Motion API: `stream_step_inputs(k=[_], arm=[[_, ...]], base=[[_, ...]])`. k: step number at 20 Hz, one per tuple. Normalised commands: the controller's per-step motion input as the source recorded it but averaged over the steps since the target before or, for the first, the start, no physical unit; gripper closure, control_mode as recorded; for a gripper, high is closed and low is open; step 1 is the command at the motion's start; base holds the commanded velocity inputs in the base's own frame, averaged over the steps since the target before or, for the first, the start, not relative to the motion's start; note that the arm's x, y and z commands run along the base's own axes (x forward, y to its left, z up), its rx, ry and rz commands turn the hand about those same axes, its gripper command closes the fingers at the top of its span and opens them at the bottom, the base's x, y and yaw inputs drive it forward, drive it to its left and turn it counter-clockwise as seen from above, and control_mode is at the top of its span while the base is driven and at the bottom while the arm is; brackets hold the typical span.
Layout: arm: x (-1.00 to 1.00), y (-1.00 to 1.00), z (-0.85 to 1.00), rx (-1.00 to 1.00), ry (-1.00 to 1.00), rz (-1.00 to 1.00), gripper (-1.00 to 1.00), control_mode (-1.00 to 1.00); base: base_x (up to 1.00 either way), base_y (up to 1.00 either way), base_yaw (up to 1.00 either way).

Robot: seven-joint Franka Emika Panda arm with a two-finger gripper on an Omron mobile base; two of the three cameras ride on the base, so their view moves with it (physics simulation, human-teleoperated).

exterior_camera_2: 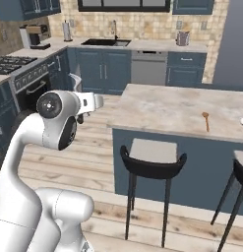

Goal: Pick up the metallic utensils from the counter and place them in the open drawer. Make sure not to pick up any wooden utensils.

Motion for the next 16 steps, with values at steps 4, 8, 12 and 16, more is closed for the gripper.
stream_step_inputs(k=[4,8,12,16], arm=[[0.0,0.0,0.0,0.0,0.0,0.0,1.0,1.0],[0.0,0.0,0.0,0.0,0.0,0.0,1.0,1.0],[0.0,0.0,0.0,0.0,0.0,0.0,1.0,1.0],[0.0,0.0,0.0,0.0,0.0,0.0,1.0,1.0]], base=[[0.36,0.84,0.03],[0.55,0.77,0.0],[0.54,0.35,-0.17],[0.64,0.35,-0.3]])
